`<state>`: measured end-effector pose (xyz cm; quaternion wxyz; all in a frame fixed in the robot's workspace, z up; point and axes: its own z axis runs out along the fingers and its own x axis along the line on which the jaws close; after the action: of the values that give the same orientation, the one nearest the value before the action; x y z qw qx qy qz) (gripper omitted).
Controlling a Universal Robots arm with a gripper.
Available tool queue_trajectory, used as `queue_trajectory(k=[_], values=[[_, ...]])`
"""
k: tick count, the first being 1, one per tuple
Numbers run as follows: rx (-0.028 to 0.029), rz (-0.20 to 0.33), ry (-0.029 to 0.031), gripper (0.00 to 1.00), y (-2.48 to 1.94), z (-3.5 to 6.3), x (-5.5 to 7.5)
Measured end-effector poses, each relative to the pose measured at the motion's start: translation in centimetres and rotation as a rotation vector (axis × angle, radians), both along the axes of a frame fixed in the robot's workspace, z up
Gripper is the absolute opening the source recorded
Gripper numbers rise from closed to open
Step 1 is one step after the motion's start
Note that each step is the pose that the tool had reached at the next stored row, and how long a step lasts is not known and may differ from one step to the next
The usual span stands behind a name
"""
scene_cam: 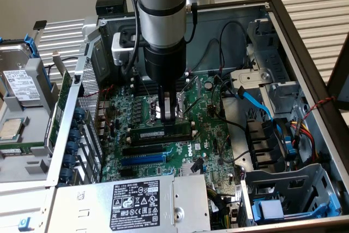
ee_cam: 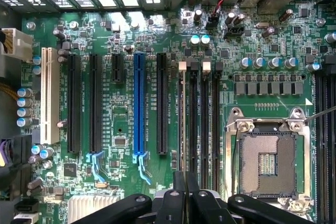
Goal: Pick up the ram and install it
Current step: 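Insert the ram into the slot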
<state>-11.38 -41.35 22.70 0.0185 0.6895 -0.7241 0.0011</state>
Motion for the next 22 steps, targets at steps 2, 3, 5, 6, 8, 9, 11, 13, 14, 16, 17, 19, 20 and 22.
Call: queue_trajectory(k=[2,3,5,6,8,9,11,13,14,16,17,19,20,22], values=[[-0.0001,0.0,0.0001,0.12,0.0,-0.05,0.0],[-0.0002,0.0,0.0001,0.12,0.0,-0.06,0.0],[-0.0001,0.0,0.0003,0.12,0.0,-0.08,-0.01],[0.0,0.0,0.0002,0.14,0.0,-0.1,-0.01],[-0.0002,0.0,0.0001,0.14,0.0,-0.1,-0.01],[-0.0001,0.0,0.0001,0.21,0.0,-0.1,-0.01],[-0.0001,0.0,0.0,0.21,0.0,-0.11,-0.01],[0.0,0.0,0.0,0.21,0.0,-0.11,-0.01],[-0.0001,0.0,0.0,0.21,0.0,-0.11,-0.02],[0.0001,0.0,0.0,0.21,0.0,-0.04,-0.03],[0.0001,0.0,0.0,0.21,0.0,0.06,-0.03],[0.0,0.0,0.0,0.21,0.0,0.26,-0.03],[0.0,0.0,0.0,0.21,0.0,0.39,-0.03],[0.0,0.0,0.0,0.21,0.0,0.64,-0.03]])
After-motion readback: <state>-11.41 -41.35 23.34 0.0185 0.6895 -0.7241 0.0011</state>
